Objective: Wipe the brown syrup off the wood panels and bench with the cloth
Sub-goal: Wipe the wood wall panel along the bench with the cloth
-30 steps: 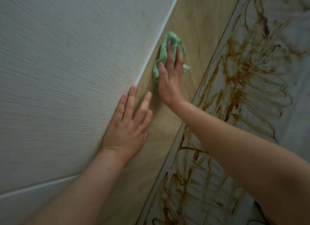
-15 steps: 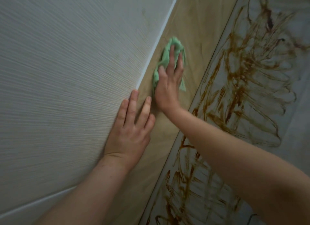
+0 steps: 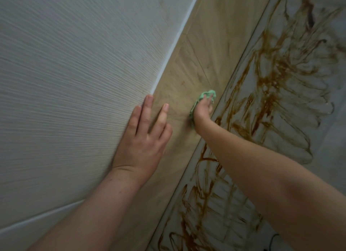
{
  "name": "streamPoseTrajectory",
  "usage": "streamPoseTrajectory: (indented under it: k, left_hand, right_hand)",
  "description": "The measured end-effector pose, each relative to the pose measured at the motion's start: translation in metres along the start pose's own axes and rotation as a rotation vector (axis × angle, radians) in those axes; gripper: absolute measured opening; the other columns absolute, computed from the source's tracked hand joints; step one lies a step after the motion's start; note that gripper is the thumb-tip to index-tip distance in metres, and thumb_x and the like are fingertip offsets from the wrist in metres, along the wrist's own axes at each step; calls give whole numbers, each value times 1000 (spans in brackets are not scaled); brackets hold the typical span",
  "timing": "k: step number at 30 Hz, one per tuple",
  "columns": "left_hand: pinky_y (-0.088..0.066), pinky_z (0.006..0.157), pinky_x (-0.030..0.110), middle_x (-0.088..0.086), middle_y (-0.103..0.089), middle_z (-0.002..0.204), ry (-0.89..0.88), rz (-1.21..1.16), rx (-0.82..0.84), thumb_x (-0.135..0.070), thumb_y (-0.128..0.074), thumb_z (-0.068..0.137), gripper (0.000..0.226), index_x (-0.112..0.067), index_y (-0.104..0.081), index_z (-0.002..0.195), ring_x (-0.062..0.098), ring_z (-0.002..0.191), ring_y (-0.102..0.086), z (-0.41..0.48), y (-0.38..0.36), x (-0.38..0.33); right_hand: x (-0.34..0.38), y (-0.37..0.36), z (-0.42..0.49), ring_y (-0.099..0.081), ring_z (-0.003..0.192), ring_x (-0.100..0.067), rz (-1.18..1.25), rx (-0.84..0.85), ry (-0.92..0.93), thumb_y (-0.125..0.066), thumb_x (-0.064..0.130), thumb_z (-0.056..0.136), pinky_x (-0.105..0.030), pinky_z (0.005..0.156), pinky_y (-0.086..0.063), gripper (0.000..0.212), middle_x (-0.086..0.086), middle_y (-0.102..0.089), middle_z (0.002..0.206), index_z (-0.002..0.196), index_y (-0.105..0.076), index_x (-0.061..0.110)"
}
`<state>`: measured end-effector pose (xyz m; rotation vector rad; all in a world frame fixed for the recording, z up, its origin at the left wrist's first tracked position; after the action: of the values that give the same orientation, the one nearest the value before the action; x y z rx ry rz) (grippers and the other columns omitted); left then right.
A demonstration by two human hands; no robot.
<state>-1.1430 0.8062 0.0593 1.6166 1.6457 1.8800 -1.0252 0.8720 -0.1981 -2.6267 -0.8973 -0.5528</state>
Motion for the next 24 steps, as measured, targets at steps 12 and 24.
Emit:
streamPoseTrajectory:
  k: [12, 24]
  left_hand:
    - [-1, 126, 63, 20, -25, 167, -9, -11, -15, -28, -58, 92, 46, -7, -55, 133, 56, 153, 2, 0, -1, 0]
    - [20, 120, 63, 13, 11, 172, 12, 150, 212, -47, -34, 103, 62, -21, -22, 159, 57, 145, 30, 1, 13, -4]
  right_hand:
    - [169, -28, -136, 5, 159, -16, -7, 96, 902, -27, 37, 111, -57, 124, -1, 55, 4, 3, 173, 164, -13, 39]
    - [34, 1, -128, -7, 159, -33, -312, 237, 259, -19, 50, 111, -58, 124, -10, 56, 1, 9, 173, 163, 3, 47]
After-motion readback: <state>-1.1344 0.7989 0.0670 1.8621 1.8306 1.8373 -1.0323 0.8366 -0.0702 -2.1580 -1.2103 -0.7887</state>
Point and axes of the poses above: each hand's wrist, its own z-axis towards the middle knuckle, its own y-axis out of the back of the hand, x = y × z, the point moved 6 cm from there along z, towards the middle knuckle
